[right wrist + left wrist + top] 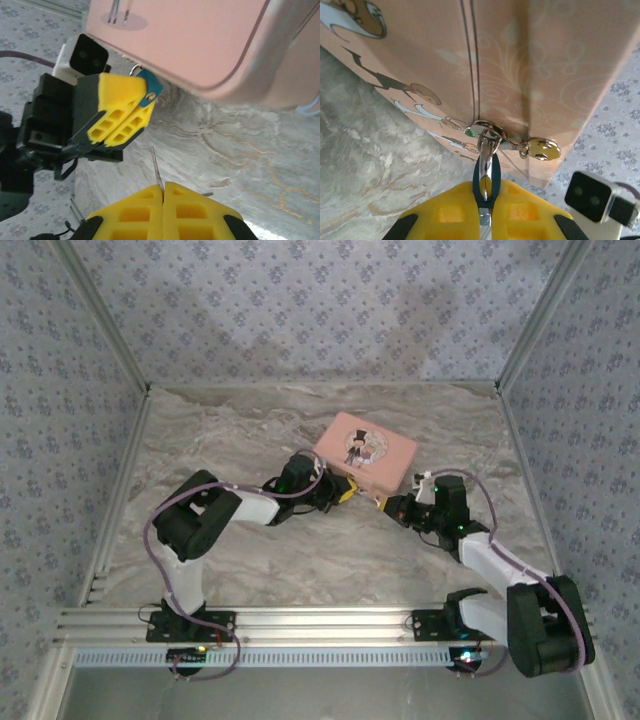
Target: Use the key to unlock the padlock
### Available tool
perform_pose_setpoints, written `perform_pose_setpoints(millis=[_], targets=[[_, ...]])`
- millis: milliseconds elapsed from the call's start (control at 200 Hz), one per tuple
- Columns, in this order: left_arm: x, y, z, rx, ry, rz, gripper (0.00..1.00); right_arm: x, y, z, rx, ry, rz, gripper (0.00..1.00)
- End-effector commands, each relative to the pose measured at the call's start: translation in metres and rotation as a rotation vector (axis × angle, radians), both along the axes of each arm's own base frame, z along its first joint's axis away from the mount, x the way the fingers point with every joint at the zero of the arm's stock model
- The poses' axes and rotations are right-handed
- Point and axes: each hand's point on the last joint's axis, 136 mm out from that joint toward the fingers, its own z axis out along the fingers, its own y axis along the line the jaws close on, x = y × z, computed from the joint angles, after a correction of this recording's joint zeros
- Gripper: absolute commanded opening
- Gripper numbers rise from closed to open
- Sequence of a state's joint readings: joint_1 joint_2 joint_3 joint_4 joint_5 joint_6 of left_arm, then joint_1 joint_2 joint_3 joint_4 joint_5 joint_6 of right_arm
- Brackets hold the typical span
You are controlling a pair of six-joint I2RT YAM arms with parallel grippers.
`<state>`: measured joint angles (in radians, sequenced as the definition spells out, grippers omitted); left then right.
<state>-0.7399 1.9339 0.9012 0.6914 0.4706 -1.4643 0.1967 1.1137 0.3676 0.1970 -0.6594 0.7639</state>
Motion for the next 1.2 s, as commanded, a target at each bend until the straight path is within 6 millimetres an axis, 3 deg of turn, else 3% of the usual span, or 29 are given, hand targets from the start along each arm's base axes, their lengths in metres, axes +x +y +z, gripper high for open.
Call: perform_pose_setpoints(millis=[0,230,415,670,799,1034,1194], targets=[[-0.009,-0.004,0.008,0.014,-0.045,-0.106,0.04,0.011,-0.006,0.002,-0.055,-0.036,-0.013,0.00],[-0.012,0.021,-0.017,0.065,-0.012,-0.114,0.05,0.009,-0.007,-0.019,-0.092,-0.004,-0.004,0.00],[-0.015,0.024,-0.027,0.098,-0.017,-0.158,0.05,0.011,-0.010,-0.024,-0.127,-0.003,-0.007,0.00],[-0.017,0.031,-0.033,0.108,-0.007,-0.173,0.07,0.022,-0.014,-0.020,-0.155,-0.012,-0.031,0.00],[-0.016,0.027,-0.028,0.070,-0.007,-0.175,0.06,0.023,-0.007,-0.013,-0.122,-0.035,-0.002,0.00],[-0.012,0.023,-0.017,0.018,-0.025,-0.160,0.06,0.006,0.006,0.012,-0.038,-0.082,0.020,0.00],[-0.012,0.012,-0.013,-0.011,-0.030,-0.166,0.06,-0.008,0.009,0.018,0.023,-0.072,-0.022,0.00]])
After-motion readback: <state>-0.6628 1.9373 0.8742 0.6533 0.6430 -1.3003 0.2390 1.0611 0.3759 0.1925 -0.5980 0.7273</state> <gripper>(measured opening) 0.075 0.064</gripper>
